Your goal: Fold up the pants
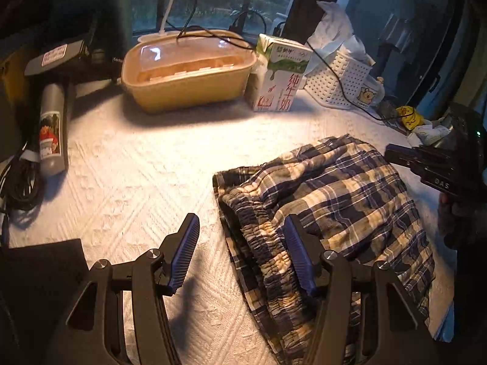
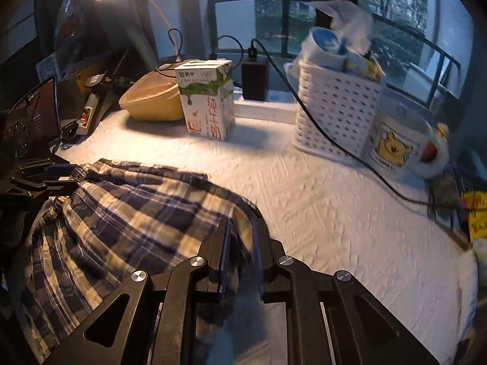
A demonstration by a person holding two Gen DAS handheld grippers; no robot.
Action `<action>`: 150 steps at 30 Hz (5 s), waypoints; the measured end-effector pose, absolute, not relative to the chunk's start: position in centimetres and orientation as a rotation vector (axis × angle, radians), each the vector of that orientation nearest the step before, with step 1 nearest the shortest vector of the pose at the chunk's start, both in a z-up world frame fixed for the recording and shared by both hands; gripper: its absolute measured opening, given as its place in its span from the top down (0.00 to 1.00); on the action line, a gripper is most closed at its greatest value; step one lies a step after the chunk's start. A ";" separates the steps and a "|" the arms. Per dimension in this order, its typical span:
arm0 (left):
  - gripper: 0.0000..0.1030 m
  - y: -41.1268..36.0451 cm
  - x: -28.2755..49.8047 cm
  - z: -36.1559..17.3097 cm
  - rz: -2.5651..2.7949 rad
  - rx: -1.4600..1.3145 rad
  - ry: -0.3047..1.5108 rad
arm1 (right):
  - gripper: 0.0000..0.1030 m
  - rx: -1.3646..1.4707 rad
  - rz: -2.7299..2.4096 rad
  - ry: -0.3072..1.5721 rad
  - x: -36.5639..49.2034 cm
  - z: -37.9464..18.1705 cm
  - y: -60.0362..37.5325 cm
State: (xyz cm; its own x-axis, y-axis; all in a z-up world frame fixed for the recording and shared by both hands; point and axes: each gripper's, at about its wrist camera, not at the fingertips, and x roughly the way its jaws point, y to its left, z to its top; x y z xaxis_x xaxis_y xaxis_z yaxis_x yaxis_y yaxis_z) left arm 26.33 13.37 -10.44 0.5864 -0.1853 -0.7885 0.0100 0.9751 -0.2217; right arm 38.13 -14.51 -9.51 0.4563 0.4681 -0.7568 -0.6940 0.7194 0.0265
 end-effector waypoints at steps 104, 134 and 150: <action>0.86 8.3 24.3 -6.2 -0.160 -0.083 0.721 | 0.81 -0.274 0.809 0.670 33.1 -5.6 -11.9; 0.86 9.9 9.4 6.2 -0.116 -0.046 0.330 | 0.81 -0.342 0.787 0.178 14.2 9.1 -13.4; 0.86 16.1 1.3 6.5 0.024 -0.029 0.258 | 0.81 -0.372 0.885 0.075 5.5 10.4 -7.9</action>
